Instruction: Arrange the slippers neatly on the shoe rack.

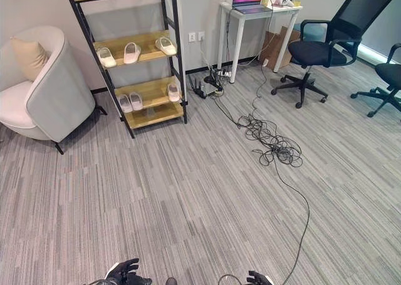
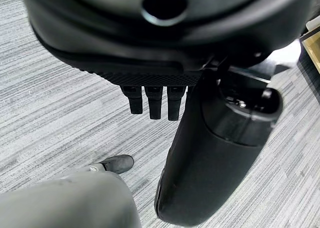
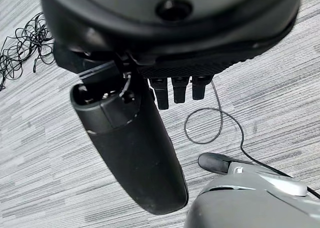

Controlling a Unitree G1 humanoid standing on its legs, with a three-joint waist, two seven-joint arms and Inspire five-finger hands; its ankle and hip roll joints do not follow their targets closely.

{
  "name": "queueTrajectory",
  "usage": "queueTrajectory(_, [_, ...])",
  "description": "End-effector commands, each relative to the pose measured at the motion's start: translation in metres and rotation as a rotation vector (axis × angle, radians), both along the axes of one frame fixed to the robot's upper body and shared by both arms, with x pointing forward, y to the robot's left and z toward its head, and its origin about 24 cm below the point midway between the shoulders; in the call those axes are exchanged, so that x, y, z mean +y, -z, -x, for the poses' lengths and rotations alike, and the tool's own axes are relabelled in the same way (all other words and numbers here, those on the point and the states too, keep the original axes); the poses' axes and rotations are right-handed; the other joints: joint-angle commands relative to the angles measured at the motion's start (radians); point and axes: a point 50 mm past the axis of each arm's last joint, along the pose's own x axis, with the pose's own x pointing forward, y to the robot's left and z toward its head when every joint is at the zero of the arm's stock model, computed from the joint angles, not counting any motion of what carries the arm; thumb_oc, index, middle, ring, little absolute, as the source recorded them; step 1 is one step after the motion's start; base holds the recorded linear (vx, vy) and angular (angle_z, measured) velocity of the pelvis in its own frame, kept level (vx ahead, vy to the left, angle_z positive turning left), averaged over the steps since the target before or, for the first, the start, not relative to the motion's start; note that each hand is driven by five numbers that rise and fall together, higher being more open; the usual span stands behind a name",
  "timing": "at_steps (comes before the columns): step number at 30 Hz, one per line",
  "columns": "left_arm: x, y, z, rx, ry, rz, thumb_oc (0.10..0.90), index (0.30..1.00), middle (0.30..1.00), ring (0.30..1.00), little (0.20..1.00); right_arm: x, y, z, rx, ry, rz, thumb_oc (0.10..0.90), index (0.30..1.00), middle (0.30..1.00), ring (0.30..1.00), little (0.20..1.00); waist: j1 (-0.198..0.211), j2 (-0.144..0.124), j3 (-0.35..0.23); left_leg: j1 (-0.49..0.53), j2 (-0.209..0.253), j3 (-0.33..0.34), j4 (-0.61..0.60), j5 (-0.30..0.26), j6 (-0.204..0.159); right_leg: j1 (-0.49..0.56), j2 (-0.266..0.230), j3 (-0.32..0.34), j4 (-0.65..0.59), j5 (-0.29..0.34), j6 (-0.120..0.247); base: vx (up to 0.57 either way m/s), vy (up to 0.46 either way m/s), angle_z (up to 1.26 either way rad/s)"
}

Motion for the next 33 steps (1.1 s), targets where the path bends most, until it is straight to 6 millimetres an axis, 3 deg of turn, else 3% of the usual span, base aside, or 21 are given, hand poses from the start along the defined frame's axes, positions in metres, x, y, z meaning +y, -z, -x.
queueTrajectory(1, [-0.022,-0.003,-0.020,-0.056,0.042,0.026,0.800,0.900,0.900,0.900,0.900,-0.008,-0.008,-0.019,-0.067,-0.057,0.036,0.800,0.900,0.900,0.900,0.900,-0.011,-0.031,0.005,-0.041,0.033,-0.013,0.147,-0.109,-0.053,-0.030,-0.038,0.025,0.068,-0.063,0.066,0.01,-0.011,-0.04])
queueTrajectory(5, [-0.025,-0.004,-0.024,-0.070,0.055,0.029,0.800,0.900,0.900,0.900,0.900,-0.008,-0.010,-0.025,-0.093,-0.058,0.037,0.800,0.900,0.900,0.900,0.900,-0.009,-0.041,0.031,-0.115,0.039,0.010,0.260,-0.109,-0.061,-0.020,-0.050,0.014,0.065,-0.069,0.058,0.05,-0.010,0.01])
queueTrajectory(8, [-0.027,-0.004,-0.025,-0.069,0.055,0.030,0.800,0.900,0.900,0.900,0.900,-0.009,-0.012,-0.028,-0.104,-0.059,0.040,0.800,0.900,0.900,0.900,0.900,-0.008,-0.040,0.035,-0.152,0.038,0.060,0.220,-0.101,-0.046,-0.009,-0.051,-0.001,0.050,-0.077,0.061,0.13,0.032,0.11])
queueTrajectory(10, [-0.026,-0.004,-0.024,-0.065,0.063,0.024,0.800,0.900,0.900,0.900,0.900,-0.007,-0.013,-0.032,-0.116,-0.066,0.039,0.800,0.900,0.900,0.900,0.900,0.002,-0.041,0.033,-0.222,0.030,0.138,0.185,-0.054,-0.035,-0.003,-0.045,-0.005,0.046,-0.092,0.064,0.19,0.051,0.45])
queueTrajectory(13, [-0.022,-0.002,-0.018,-0.049,0.049,0.017,0.800,0.900,0.900,0.900,0.900,-0.002,-0.013,-0.035,-0.123,-0.077,0.028,0.800,0.900,0.900,0.900,0.900,0.011,-0.040,0.019,-0.206,0.028,0.146,0.164,-0.058,-0.027,0.003,-0.038,0.009,0.059,-0.116,0.067,0.24,0.089,0.21])
queueTrajectory(17, [-0.017,0.000,-0.011,-0.030,0.027,0.014,0.800,0.900,0.900,0.900,0.900,0.005,-0.011,-0.035,-0.118,-0.103,0.007,0.800,0.900,0.900,0.900,0.900,0.029,-0.047,0.001,-0.179,-0.004,0.123,0.160,-0.088,0.003,0.028,-0.063,0.034,0.107,-0.141,0.081,0.22,0.098,-0.42])
queueTrajectory(21, [-0.015,0.000,-0.008,-0.026,0.011,0.024,0.800,0.900,0.900,0.900,0.900,0.011,-0.013,-0.042,-0.134,-0.134,-0.006,0.800,0.900,0.900,0.900,0.900,0.052,-0.044,-0.015,-0.119,-0.032,0.122,0.135,-0.125,0.049,-0.006,-0.113,0.029,0.261,-0.125,0.132,0.23,0.135,-0.21])
queueTrajectory(24, [-0.013,-0.001,-0.010,-0.028,0.020,0.016,0.800,0.900,0.900,0.900,0.900,0.015,-0.015,-0.050,-0.159,-0.149,-0.018,0.800,0.900,0.900,0.900,0.900,0.036,-0.035,-0.005,-0.052,-0.055,0.097,0.121,-0.155,0.086,-0.085,-0.134,0.037,0.460,-0.009,0.175,0.26,0.134,-0.11])
queueTrajectory(25, [-0.010,-0.002,-0.012,-0.030,0.030,0.004,0.800,0.900,0.900,0.900,0.900,0.017,-0.016,-0.050,-0.167,-0.147,-0.023,0.800,0.900,0.900,0.900,0.900,0.018,-0.011,0.002,-0.009,-0.048,0.066,0.111,-0.171,0.094,-0.154,-0.121,0.046,0.556,0.026,0.167,0.27,0.080,0.12])
queueTrajectory(29, [-0.012,-0.002,-0.014,-0.034,0.046,0.006,0.800,0.900,0.900,0.900,0.900,0.013,-0.015,-0.047,-0.164,-0.124,-0.025,0.800,0.900,0.900,0.900,0.900,-0.018,0.004,0.013,0.062,-0.046,0.017,0.088,-0.199,0.084,-0.245,-0.109,0.026,0.523,-0.030,0.140,0.30,-0.009,0.26])
queueTrajectory(31, [-0.015,-0.003,-0.017,-0.042,0.059,0.009,0.800,0.900,0.900,0.900,0.900,0.011,-0.016,-0.048,-0.175,-0.109,-0.028,0.800,0.900,0.900,0.900,0.900,-0.044,-0.001,0.022,0.101,-0.051,-0.015,0.078,-0.220,0.077,-0.312,-0.099,0.021,0.431,-0.019,0.131,0.41,-0.153,0.37])
queueTrajectory(32, [-0.017,-0.003,-0.018,-0.045,0.060,0.010,0.800,0.900,0.900,0.900,0.900,0.011,-0.016,-0.048,-0.174,-0.099,-0.030,0.800,0.900,0.900,0.900,0.900,-0.071,-0.015,0.023,0.142,-0.057,-0.046,0.066,-0.242,0.064,-0.346,-0.090,0.047,0.313,0.013,0.143,0.38,-0.148,0.44])
queueTrajectory(33, [-0.017,-0.003,-0.018,-0.044,0.060,0.011,0.800,0.900,0.900,0.900,0.900,0.011,-0.016,-0.048,-0.174,-0.099,-0.030,0.800,0.900,0.900,0.900,0.900,-0.072,-0.010,0.027,0.149,-0.051,-0.047,0.066,-0.247,0.063,-0.338,-0.085,0.044,0.310,0.011,0.142,0.37,-0.152,0.38])
